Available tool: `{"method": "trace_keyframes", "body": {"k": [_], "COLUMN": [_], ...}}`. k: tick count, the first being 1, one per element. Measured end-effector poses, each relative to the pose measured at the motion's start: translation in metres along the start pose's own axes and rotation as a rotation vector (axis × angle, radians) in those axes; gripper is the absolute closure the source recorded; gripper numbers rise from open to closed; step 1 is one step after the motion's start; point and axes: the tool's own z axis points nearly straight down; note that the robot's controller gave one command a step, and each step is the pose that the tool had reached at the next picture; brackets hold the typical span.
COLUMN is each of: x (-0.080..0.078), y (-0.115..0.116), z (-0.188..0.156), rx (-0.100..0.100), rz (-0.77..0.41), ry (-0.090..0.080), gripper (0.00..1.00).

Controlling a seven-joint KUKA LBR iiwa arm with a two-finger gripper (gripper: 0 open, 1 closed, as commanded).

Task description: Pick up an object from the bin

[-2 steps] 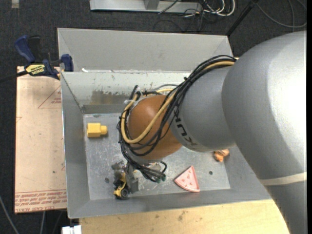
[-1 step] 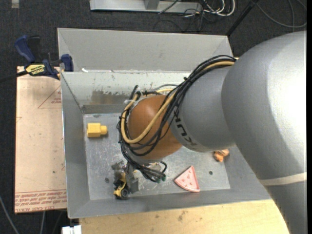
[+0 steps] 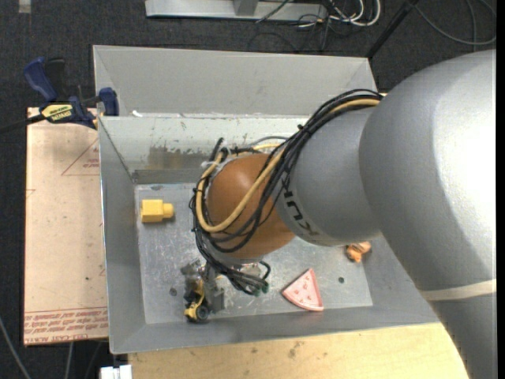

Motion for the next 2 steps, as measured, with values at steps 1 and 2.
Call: {"method": "trace_keyframes", "body": {"k": [1,2], "x": [-0.005,-0.005], "y": [-0.003,-0.027], "z": [-0.051,-0.186], "rx": [0.001,0.001], "rz": [-0.005,-0.019], "ry": [-0.004,-0.003], "gripper": [1.00,1.00]}}
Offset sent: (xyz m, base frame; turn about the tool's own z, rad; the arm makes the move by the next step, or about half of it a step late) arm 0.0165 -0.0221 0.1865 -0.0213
